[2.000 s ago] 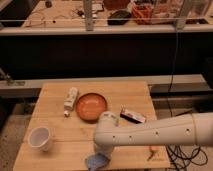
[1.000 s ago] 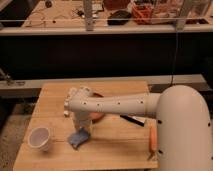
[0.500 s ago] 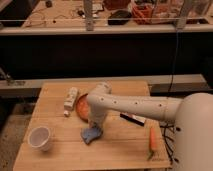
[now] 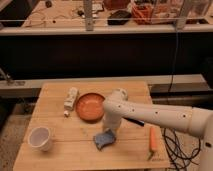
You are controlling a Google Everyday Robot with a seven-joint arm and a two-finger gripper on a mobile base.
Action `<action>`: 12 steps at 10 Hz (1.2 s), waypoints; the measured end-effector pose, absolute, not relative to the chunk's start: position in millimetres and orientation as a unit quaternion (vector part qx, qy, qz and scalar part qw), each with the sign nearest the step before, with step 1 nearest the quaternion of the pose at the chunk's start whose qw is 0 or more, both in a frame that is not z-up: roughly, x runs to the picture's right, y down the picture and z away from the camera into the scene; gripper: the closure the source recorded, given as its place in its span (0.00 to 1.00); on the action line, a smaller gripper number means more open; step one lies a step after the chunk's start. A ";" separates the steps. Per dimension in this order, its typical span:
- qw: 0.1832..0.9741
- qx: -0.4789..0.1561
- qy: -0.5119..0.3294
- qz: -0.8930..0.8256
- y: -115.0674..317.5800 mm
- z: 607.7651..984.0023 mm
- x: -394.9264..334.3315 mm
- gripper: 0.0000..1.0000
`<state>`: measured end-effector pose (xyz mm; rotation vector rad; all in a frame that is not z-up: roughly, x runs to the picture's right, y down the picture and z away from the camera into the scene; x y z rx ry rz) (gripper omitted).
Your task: Wipe the white sponge on the table
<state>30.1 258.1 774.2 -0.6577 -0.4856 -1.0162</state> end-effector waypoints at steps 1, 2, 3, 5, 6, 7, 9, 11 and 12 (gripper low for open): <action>0.786 -0.311 -0.225 -0.485 271.9 763.5 22.9 1.00; 0.777 -0.314 -0.225 -0.496 281.3 757.5 16.4 1.00; 0.761 -0.320 -0.230 -0.515 293.6 751.7 0.8 1.00; 0.741 -0.320 -0.242 -0.538 301.2 750.1 -25.5 1.00; 0.729 -0.316 -0.251 -0.552 302.1 751.8 -44.2 1.00; 0.719 -0.312 -0.259 -0.565 300.1 754.5 -59.7 1.00; 0.698 -0.303 -0.275 -0.588 292.6 763.9 -88.2 1.00; 0.689 -0.294 -0.283 -0.599 280.5 773.8 -106.6 1.00; 0.685 -0.286 -0.283 -0.607 267.7 780.1 -117.0 1.00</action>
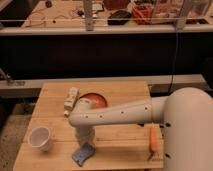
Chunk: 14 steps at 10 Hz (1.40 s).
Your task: Wipe the white sponge on the table
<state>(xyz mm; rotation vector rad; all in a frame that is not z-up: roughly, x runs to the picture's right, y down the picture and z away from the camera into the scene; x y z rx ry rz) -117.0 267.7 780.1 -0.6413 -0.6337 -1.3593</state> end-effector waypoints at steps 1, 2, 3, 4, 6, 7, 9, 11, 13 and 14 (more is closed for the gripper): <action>0.685 -0.282 -0.282 -0.610 257.4 785.0 -121.8 1.00; 0.687 -0.276 -0.280 -0.611 242.2 791.8 -125.3 1.00; 0.689 -0.273 -0.278 -0.611 231.1 796.7 -126.6 1.00; 0.695 -0.273 -0.275 -0.606 223.7 801.7 -123.5 1.00; 0.709 -0.277 -0.270 -0.589 215.3 810.3 -105.7 1.00; 0.721 -0.281 -0.267 -0.574 214.0 814.1 -87.5 1.00; 0.743 -0.282 -0.263 -0.547 213.0 817.3 -54.7 1.00; 0.769 -0.282 -0.257 -0.512 213.9 814.1 -15.1 1.00; 0.778 -0.284 -0.253 -0.500 223.4 804.8 2.3 1.00; 0.777 -0.288 -0.251 -0.500 236.5 793.6 5.1 1.00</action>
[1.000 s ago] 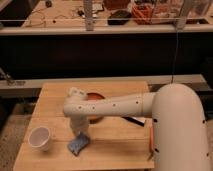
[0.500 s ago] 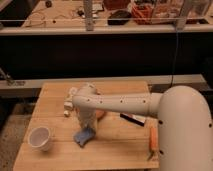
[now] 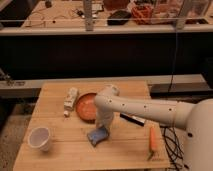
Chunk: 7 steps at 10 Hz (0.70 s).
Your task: Wipe the white sponge on the table
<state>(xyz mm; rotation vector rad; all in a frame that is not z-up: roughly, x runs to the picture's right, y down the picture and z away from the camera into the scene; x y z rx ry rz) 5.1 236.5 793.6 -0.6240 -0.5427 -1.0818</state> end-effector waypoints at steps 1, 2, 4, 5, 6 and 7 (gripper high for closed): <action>0.775 -0.293 -0.250 -0.501 247.5 785.3 6.8 1.00; 0.774 -0.299 -0.248 -0.500 263.2 774.1 10.7 1.00; 0.766 -0.314 -0.249 -0.502 296.5 753.5 16.9 1.00; 0.759 -0.317 -0.253 -0.510 307.9 746.5 12.4 1.00; 0.747 -0.316 -0.258 -0.524 316.4 739.9 0.1 1.00; 0.739 -0.315 -0.263 -0.535 318.4 739.0 -13.2 1.00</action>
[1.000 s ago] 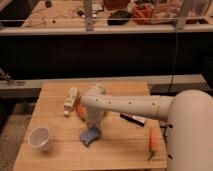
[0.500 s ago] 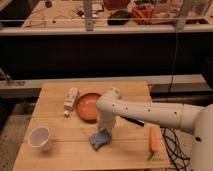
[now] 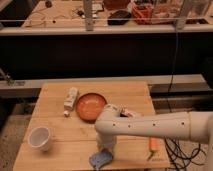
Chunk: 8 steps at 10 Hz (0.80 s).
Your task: Wipe the white sponge on the table
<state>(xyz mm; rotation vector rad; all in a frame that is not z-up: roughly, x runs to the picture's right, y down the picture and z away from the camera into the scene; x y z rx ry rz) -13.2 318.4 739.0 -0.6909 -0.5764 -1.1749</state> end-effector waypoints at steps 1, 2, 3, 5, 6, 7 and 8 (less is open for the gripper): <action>0.724 -0.315 -0.268 -0.552 319.6 741.0 -34.0 1.00; 0.708 -0.314 -0.274 -0.570 320.0 744.1 -58.3 1.00; 0.693 -0.313 -0.279 -0.586 318.8 747.7 -79.8 1.00; 0.668 -0.306 -0.287 -0.615 310.0 755.8 -116.5 1.00; 0.656 -0.298 -0.288 -0.631 297.7 763.5 -134.7 1.00; 0.650 -0.292 -0.288 -0.639 284.2 769.9 -144.3 1.00; 0.649 -0.284 -0.288 -0.644 270.4 775.3 -149.3 1.00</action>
